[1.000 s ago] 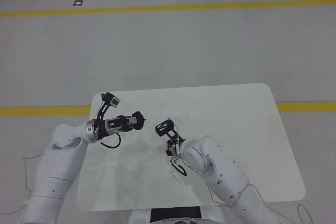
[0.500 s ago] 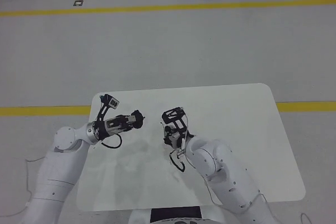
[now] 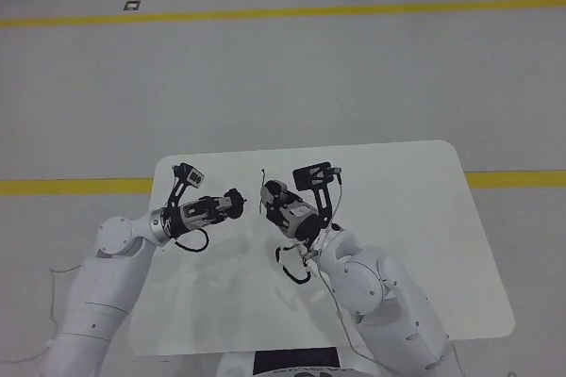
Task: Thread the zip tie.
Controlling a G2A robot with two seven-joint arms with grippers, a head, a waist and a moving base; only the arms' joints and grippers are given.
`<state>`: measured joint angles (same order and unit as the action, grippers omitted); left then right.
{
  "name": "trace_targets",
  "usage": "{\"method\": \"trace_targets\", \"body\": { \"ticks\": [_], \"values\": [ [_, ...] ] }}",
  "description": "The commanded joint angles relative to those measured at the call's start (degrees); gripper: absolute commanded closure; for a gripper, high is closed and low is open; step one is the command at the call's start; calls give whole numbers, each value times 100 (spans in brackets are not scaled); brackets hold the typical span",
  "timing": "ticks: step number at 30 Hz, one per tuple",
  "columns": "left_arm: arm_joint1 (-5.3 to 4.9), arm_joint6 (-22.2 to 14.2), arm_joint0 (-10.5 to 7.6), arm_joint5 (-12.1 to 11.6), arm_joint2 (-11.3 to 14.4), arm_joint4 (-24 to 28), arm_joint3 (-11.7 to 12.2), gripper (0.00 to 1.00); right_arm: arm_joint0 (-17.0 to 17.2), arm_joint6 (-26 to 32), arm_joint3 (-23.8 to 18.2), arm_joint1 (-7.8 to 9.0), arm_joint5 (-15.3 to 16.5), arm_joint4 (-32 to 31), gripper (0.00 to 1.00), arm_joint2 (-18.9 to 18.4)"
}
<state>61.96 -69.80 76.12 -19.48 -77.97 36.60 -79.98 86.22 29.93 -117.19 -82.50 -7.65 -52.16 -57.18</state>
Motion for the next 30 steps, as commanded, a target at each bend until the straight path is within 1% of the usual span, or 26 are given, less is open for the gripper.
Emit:
{"method": "trace_targets", "body": {
  "ticks": [1, 6, 7, 9, 10, 11, 14, 16, 19, 24, 25, 26, 30],
  "values": [
    [0, 4, -2, 0, -2, -11, -6, 100, -2, 10, 1, 1, 3, -3, 100, -2],
    [0, 4, -2, 0, -2, -11, -6, 100, -2, 10, 1, 1, 3, -3, 100, -2],
    [0, 4, -2, 0, -2, -11, -6, 100, 20, -124, -19, -2, 39, 55, 100, 2],
    [13, 197, 49, 37, 44, 75, -62, 100, 76, -512, -55, 3, 196, -28, 100, 27],
    [24, 248, 96, 76, 81, 218, -86, 100, 122, -792, -74, 3, 253, -88, 100, 36],
    [31, 274, 137, 70, 107, 339, -100, 100, 202, -1165, -64, 2, 320, -137, 100, 69],
    [45, 324, 178, 7, 189, 462, -68, 100, 332, -1853, 95, 7, 514, -442, 100, 206],
    [54, 327, 172, 0, 233, 546, -43, 100, 363, -2200, 207, 8, 545, -689, 100, 273],
    [58, 337, 148, 0, 267, 558, -18, 100, 389, -2711, 343, -5, 532, -893, 100, 381],
    [56, 347, 112, 0, 280, 568, 0, 100, 320, -3057, 595, -25, 502, -1112, 100, 503],
    [57, 349, 108, 0, 286, 577, 1, 100, 298, -3119, 626, -26, 554, -1173, 100, 531],
    [57, 343, 105, 0, 293, 596, 2, 100, 281, -3168, 636, -22, 590, -1257, 100, 532],
    [60, 386, 104, 0, 282, 632, 7, 100, 281, -3168, 636, -22, 590, -1257, 100, 532]
  ]
}}
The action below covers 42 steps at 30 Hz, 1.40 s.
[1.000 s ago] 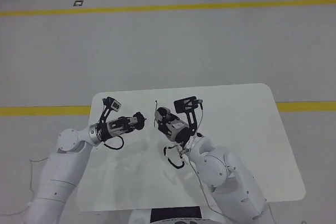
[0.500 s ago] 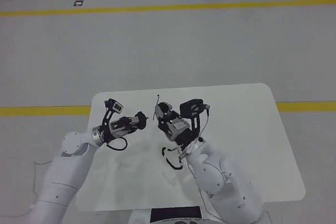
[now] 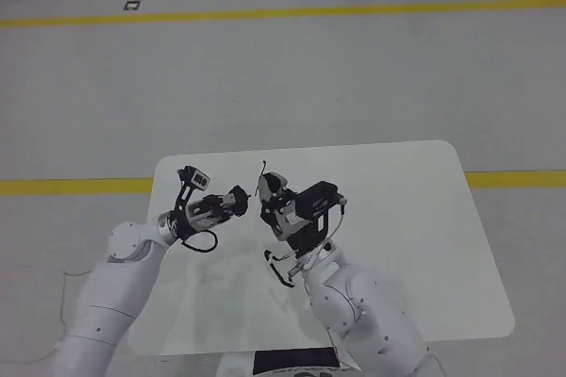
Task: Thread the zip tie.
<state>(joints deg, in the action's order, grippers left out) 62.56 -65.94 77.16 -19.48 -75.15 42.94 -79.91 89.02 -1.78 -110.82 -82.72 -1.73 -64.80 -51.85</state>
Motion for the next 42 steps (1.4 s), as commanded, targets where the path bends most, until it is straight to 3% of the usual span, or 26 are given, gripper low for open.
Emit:
{"method": "trace_targets", "body": {
  "ticks": [1, 4, 9, 14, 42],
  "values": [
    [0, -1, 0, 0, 0, -2, 0, 100, 1, 3, -1, 0, -3, 8, 100, -1],
    [0, -1, 0, 0, 0, -2, 0, 100, 1, 3, -1, 0, -3, 8, 100, -1],
    [0, -1, 0, 0, 0, -2, 0, 100, -65, -110, 176, 4, -161, -685, 100, 125],
    [0, -1, 0, 0, 0, -2, 0, 100, -150, -228, 317, -28, -333, -921, 100, 266],
    [0, -1, 0, 0, 0, -2, 0, 100, -255, -414, 563, -115, -483, -1023, 100, 433]
  ]
}}
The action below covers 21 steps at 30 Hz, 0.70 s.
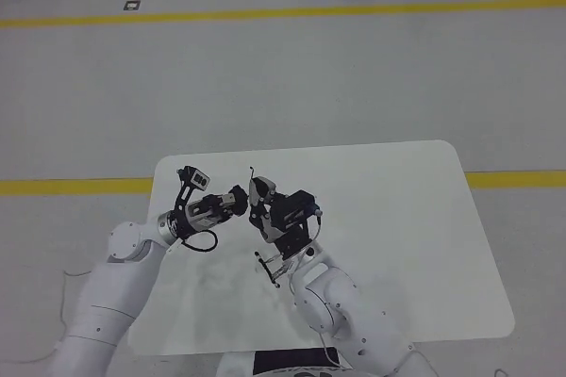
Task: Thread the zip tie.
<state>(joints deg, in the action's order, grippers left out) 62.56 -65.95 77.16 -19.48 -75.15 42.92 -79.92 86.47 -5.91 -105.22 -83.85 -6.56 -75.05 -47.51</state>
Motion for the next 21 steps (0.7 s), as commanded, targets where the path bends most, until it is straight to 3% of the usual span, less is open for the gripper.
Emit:
{"method": "trace_targets", "body": {
  "ticks": [1, 21],
  "values": [
    [0, 0, 0, 0, 0, 0, 0, 100, -2, -3, 5, -3, 5, -1, 100, 0],
    [0, 0, 0, 0, 0, 0, 0, 100, -55, -22, 106, -40, -30, -97, 100, -5]
  ]
}}
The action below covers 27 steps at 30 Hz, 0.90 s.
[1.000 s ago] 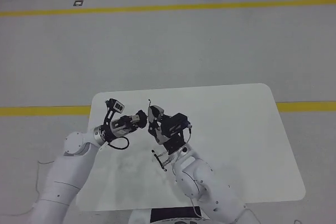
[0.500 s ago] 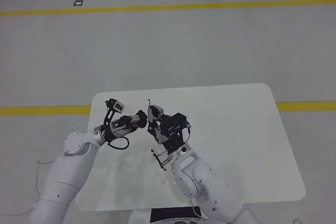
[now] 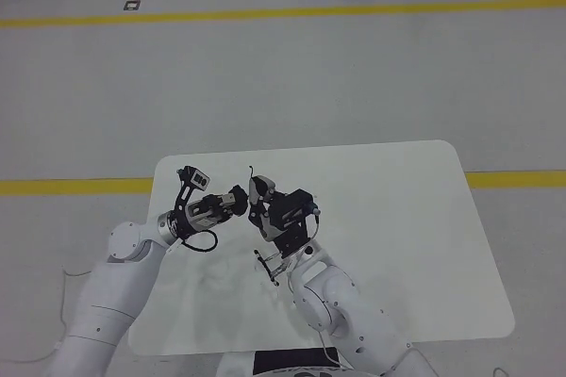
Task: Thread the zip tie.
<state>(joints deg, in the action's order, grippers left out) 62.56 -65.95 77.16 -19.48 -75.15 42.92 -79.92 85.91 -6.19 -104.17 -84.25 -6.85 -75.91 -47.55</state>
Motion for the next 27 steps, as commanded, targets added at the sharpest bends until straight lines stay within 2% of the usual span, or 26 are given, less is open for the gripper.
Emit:
{"method": "trace_targets", "body": {
  "ticks": [1, 27],
  "values": [
    [0, 0, 0, 0, 0, 0, 0, 100, 2, 7, 1, -1, -2, -18, 100, -2],
    [0, 0, 0, 0, 0, 0, 0, 100, 9, -51, 101, -28, 109, -14, 100, -45]
  ]
}}
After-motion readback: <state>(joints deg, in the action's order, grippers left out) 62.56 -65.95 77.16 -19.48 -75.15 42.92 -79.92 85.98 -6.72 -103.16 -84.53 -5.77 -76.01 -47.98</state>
